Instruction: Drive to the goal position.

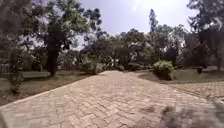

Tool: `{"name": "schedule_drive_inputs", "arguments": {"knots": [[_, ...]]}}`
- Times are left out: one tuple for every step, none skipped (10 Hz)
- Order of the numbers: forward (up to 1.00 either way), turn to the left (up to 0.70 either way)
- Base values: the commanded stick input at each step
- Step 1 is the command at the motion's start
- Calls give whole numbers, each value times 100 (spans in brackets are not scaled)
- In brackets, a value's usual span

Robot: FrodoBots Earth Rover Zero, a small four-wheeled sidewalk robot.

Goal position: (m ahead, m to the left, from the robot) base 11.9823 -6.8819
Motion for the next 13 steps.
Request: {"name": "schedule_drive_inputs", "arguments": {"knots": [[30, 0], [30, 0], [30, 0], [30, 0], [30, 0], [30, 0], [30, 0], [30, 0], [30, 0], [30, 0], [30, 0], [30, 0], [30, 0]]}}
